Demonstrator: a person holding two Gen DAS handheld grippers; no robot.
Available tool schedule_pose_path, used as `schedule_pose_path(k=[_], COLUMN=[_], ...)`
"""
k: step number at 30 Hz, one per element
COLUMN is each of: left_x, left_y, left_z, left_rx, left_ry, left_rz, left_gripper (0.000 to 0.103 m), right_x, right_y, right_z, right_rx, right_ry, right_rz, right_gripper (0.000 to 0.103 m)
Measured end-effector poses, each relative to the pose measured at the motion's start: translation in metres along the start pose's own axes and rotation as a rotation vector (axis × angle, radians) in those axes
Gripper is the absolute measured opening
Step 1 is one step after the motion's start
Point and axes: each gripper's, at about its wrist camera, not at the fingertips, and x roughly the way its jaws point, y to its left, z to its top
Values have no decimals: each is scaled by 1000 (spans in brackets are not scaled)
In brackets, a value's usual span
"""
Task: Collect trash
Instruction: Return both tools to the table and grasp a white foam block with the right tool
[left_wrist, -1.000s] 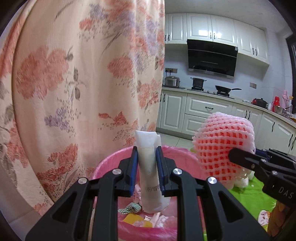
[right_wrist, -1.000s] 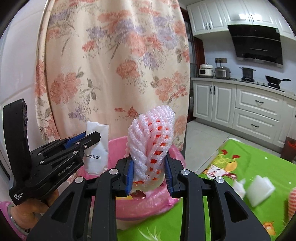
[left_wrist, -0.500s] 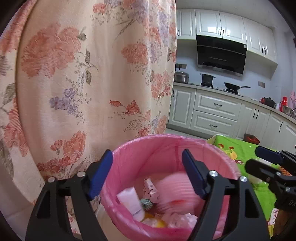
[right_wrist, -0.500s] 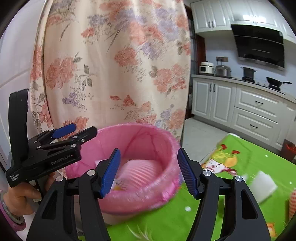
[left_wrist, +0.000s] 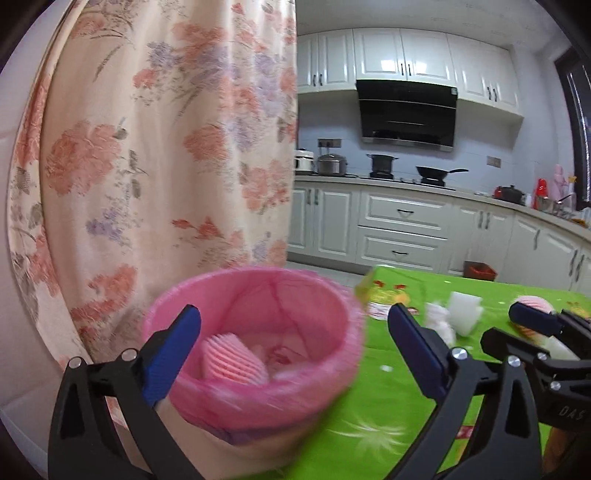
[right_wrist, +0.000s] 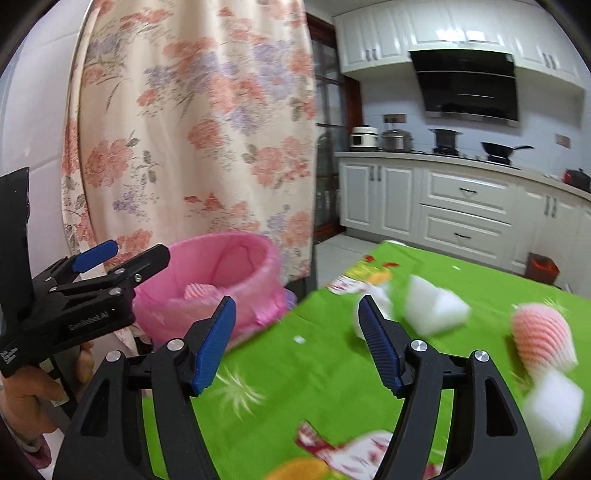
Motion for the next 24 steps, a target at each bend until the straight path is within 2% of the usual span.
schedule_pose_path(k=[7,13,17,20,24], left_x=[-13,-18,-22,-23,-14], left_y=[-54,-112,-136,-151,-167], left_z=[-15,-41,-51,-56,-61], left_rx=[-43,-9,31,53,58], left_ry=[43,124,143,156,217], left_rz=[-111,-223,-256,-279,-320], left_gripper=[98,98,98,98,98], right_x=[-44,-75,-99,-109,-113], right_y=[-45,-83,-116,-134,-156], right_z=[-25,-56,-72,-78,-82], right_rx=[73,84,138,171,185], right_ry=[0,44,51,60,83], right_rz=[-112,-222,-293,-322,-354], right_gripper=[73,75,75,80,81])
